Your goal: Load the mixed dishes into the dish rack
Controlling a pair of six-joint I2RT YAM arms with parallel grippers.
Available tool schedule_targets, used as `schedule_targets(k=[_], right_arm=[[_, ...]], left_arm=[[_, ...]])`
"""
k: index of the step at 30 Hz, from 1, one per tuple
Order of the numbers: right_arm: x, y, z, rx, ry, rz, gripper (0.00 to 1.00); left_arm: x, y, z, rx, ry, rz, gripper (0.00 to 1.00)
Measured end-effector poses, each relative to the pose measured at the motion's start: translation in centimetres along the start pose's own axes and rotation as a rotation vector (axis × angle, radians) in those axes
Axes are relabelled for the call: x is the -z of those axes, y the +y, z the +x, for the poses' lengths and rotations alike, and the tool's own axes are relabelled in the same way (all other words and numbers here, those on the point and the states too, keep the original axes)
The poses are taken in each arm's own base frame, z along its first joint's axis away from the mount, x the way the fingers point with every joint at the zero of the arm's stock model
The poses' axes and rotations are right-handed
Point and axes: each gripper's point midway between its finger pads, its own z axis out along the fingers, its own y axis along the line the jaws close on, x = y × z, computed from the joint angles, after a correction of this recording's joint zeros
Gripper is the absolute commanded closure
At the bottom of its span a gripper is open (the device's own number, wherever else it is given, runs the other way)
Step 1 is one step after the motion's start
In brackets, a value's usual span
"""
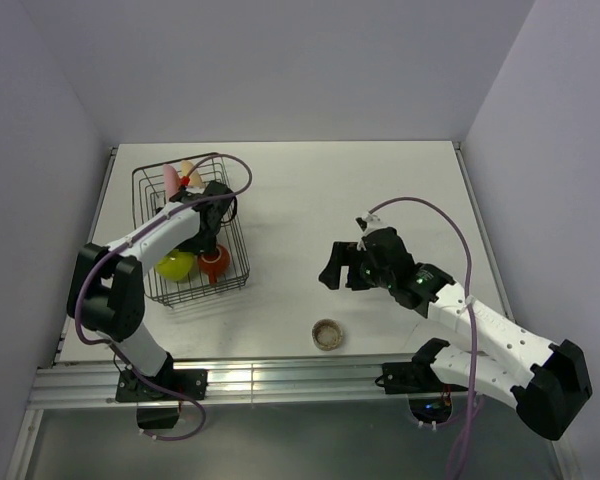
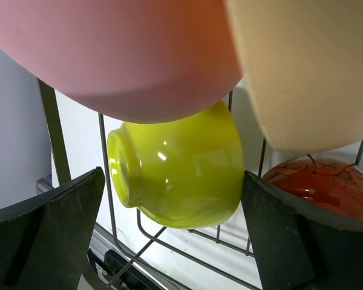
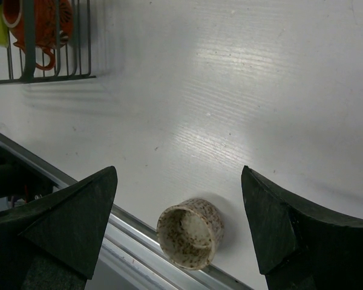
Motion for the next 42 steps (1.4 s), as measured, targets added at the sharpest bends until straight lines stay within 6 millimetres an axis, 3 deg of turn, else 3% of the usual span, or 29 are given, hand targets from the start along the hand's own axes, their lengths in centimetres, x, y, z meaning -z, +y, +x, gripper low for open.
schedule_targets(k=[5,15,21,24,31,34,38,40,41,42], right_arm=[[0.0,-0.8,0.7,0.003,0.007,0.022,0.09],[-0.1,-1.8,1.9,0.002,0.034,0.046,0.10],[-0.5,-2.9,3.7,-0.006,0.075,0.070,0.18],[-0.7,-3.7,6.0,-0.012,0.130,0.103,0.25],[-0.2,-2.6,9.8,-0.001,0.195,0.112,0.44],[-0.2,-2.7,11.1,-0.009,0.214,0.116,0.47],[-0.9,-3.4,13.7,-0.017,0.272,0.145,0.57],[-1.2,-3.9,15.1,-0.010,0.309,0.165,0.74],[-1.4,-3.8,15.5,-0.015,0.317,0.167,0.90],[-1.7,-3.5,15.4,-0.017,0.310,0.156,1.00]], left_arm=[[0.6,-0.4,-0.1,0.022,0.000,0.053,0.01],[3.8,-0.6,-1.5,0.118,-0.058,0.223,0.01],[5.6,0.3,-2.0,0.171,-0.098,0.272,0.01],[7.6,1.1,-2.2,0.212,-0.131,0.340,0.01],[15.6,2.3,-2.8,0.353,-0.270,0.699,0.01],[17.9,1.5,-2.0,0.364,-0.280,0.852,0.01],[18.9,-0.6,-0.4,0.337,-0.220,0.987,0.01],[19.2,-1.5,0.3,0.319,-0.186,1.035,0.01],[19.5,-1.8,0.6,0.311,-0.173,1.058,0.01],[19.9,-2.0,0.7,0.304,-0.166,1.080,0.01]])
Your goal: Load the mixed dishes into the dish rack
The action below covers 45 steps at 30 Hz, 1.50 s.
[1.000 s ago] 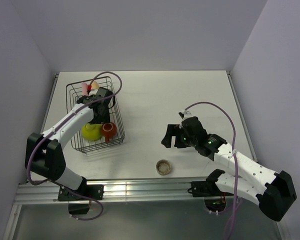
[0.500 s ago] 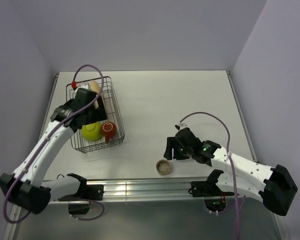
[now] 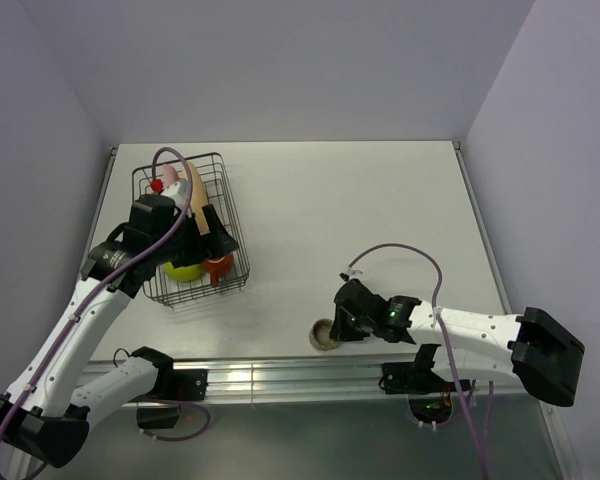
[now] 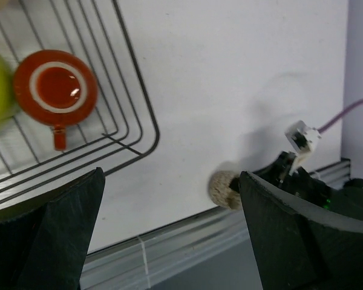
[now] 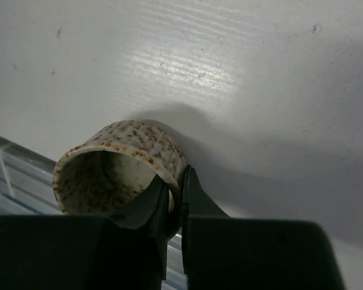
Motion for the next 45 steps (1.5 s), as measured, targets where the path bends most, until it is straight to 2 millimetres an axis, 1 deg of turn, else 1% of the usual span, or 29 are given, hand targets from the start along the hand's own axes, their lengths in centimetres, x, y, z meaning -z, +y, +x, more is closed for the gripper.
schedule_targets(k=[1,4,6,7,9,10,14,17,21,23,29,37,41,45], right_arm=[[-0.1,0.4,-0.2,-0.007,-0.009,-0.010,1.00],[-0.2,0.6,-0.4,-0.010,-0.017,-0.005,1.00],[0.2,0.6,-0.7,-0.008,-0.022,0.005,1.00],[0.6,1.1,-1.2,-0.008,-0.030,-0.005,1.00],[1.8,2.8,-2.7,-0.019,-0.057,-0.070,1.00],[2.6,4.1,-3.8,-0.034,-0.071,-0.127,1.00],[6.2,8.7,-8.2,-0.110,-0.134,-0.404,1.00],[8.2,11.0,-10.0,-0.142,-0.136,-0.565,1.00],[10.1,14.2,-10.4,-0.162,-0.056,-0.738,1.00],[10.8,15.6,-10.7,-0.166,-0.022,-0.807,1.00],[12.6,18.8,-11.7,-0.211,0.067,-0.976,1.00],[14.6,21.3,-13.3,-0.249,0.117,-1.108,1.00],[15.5,22.1,-14.1,-0.255,0.114,-1.149,1.00],[15.7,22.5,-14.6,-0.264,0.117,-1.173,1.00]], left_arm=[[0.1,-0.4,0.1,0.000,0.006,0.021,0.01],[0.5,-2.1,0.3,-0.005,0.021,0.114,0.01],[0.8,-3.5,0.6,-0.015,0.032,0.202,0.01],[1.0,-4.1,0.9,-0.022,0.038,0.244,0.01],[1.6,-5.5,1.5,-0.039,0.045,0.346,0.01],[1.9,-6.1,1.7,-0.047,0.044,0.394,0.01],[3.3,-7.9,3.0,-0.076,0.035,0.570,0.01],[4.4,-9.0,3.3,-0.103,0.005,0.669,0.01],[6.1,-10.4,3.1,-0.161,-0.062,0.753,0.01],[6.7,-10.9,3.1,-0.198,-0.086,0.777,0.01],[7.4,-11.9,3.4,-0.297,-0.135,0.821,0.01],[7.0,-12.4,3.4,-0.352,-0.164,0.833,0.01],[6.3,-12.7,3.9,-0.361,-0.145,0.829,0.01],[6.0,-13.0,4.3,-0.367,-0.140,0.828,0.01]])
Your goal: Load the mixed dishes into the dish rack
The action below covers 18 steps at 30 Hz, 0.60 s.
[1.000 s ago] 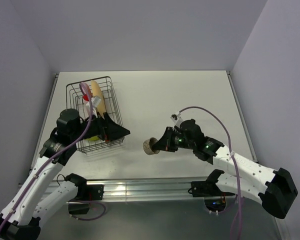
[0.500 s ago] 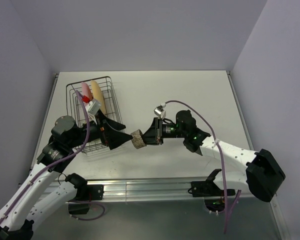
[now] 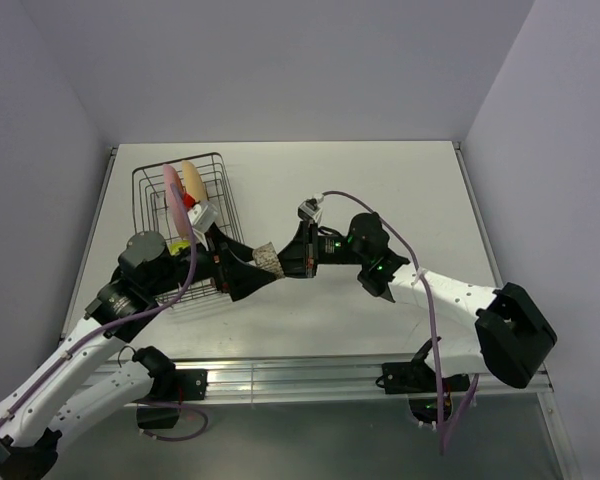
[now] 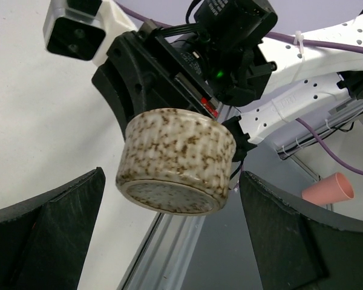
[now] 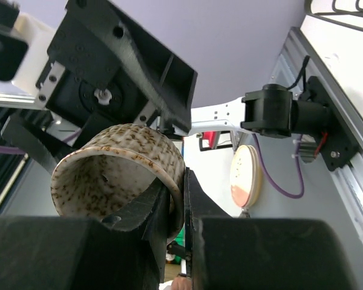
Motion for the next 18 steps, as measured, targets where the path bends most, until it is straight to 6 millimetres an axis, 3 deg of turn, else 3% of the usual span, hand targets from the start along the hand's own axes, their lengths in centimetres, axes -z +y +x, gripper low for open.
schedule_targets(k=[6,9,13,18], right_arm=[[-0.60,-0.43,-0.56,-0.043,0.000,-0.013,1.00],[-0.69,-0.13,-0.69,-0.045,-0.001,-0.029,1.00],[-0.70,0.36,-0.67,-0.045,0.004,-0.051,1.00],[-0.73,0.38,-0.67,-0.055,0.012,-0.058,1.00]], left_arm=[[-0.36,-0.16,-0.10,-0.022,-0.016,-0.011,0.02],[-0.55,-0.03,-0.13,-0.024,-0.019,-0.019,0.12],[-0.94,0.27,0.00,-0.022,-0.014,-0.028,0.37],[-1.02,0.36,-0.14,-0.025,-0.021,-0.034,0.58]])
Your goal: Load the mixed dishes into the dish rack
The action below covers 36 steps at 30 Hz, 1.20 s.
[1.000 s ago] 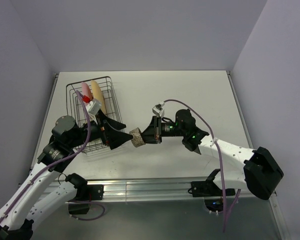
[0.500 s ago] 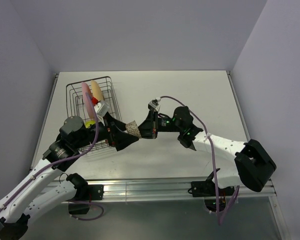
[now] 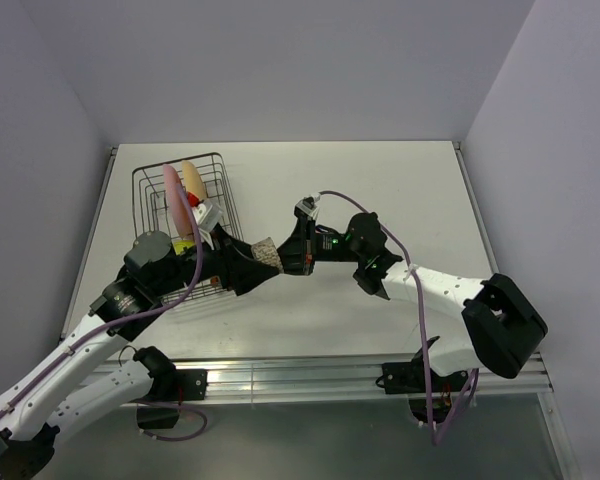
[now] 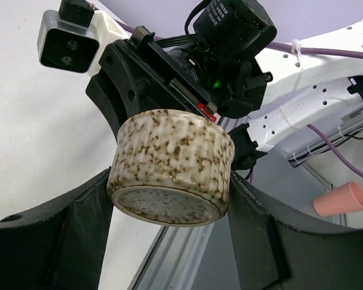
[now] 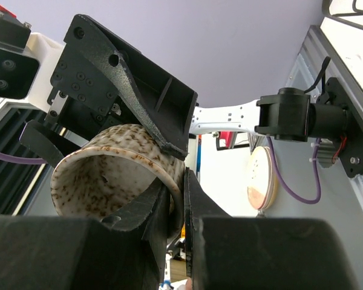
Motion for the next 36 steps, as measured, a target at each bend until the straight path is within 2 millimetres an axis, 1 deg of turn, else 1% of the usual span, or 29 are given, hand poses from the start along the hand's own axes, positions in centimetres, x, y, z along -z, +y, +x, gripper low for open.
schedule_targets(k=[1,2,3,4,5,6,7,10,13,14,16,20,22,24,27,31,36], right_arm=[[0.0,0.0,0.0,0.001,0.000,-0.001,0.97],[0.0,0.0,0.0,0.001,0.000,-0.002,0.88],[0.0,0.0,0.0,0.002,-0.001,-0.002,0.76],[0.0,0.0,-0.1,0.007,-0.003,-0.001,0.44],[-0.1,-0.1,-0.2,0.010,-0.010,0.003,0.28],[-0.1,-0.4,-0.3,0.024,-0.015,0.010,0.06],[0.0,-0.9,-0.8,0.028,-0.043,0.034,0.01],[0.5,-3.5,-2.1,0.047,-0.115,0.136,0.00],[1.8,-6.3,-3.5,0.064,-0.202,0.274,0.00],[2.5,-7.1,-3.8,0.076,-0.228,0.322,0.00],[4.0,-8.0,-4.1,0.108,-0.273,0.396,0.00],[6.9,-8.9,-4.6,0.179,-0.360,0.520,0.00],[8.1,-9.2,-4.7,0.211,-0.394,0.570,0.00],[9.1,-9.5,-4.7,0.238,-0.416,0.614,0.00],[10.1,-10.0,-4.6,0.258,-0.426,0.665,0.00],[11.0,-10.4,-4.3,0.274,-0.431,0.707,0.00],[11.7,-9.8,-3.9,0.303,-0.439,0.712,0.00]], left_arm=[[0.0,0.0,0.0,0.000,-0.001,-0.002,0.74],[0.0,0.0,0.0,0.000,-0.003,-0.003,0.90],[0.0,0.1,-0.1,0.001,-0.006,-0.009,1.00],[0.0,0.2,-0.2,0.004,-0.009,-0.018,1.00],[0.1,0.4,-0.2,0.008,-0.010,-0.037,1.00],[0.2,1.2,-0.2,0.018,-0.011,-0.085,1.00],[0.3,1.8,-0.1,0.030,-0.004,-0.124,1.00],[0.7,3.9,-0.3,0.062,0.029,-0.285,1.00],[1.5,6.5,-0.3,0.082,0.054,-0.445,1.00],[2.1,7.9,0.0,0.090,0.061,-0.515,1.00],[3.8,10.5,0.5,0.110,0.074,-0.647,1.00],[8.9,16.0,0.9,0.177,0.074,-0.927,1.00],[10.9,17.8,1.4,0.205,0.090,-1.032,1.00],[12.1,18.8,2.0,0.232,0.119,-1.092,1.00],[13.0,19.9,2.8,0.276,0.181,-1.155,1.00],[12.9,21.4,3.6,0.310,0.268,-1.199,1.00],[13.2,22.5,5.3,0.344,0.367,-1.243,1.00]])
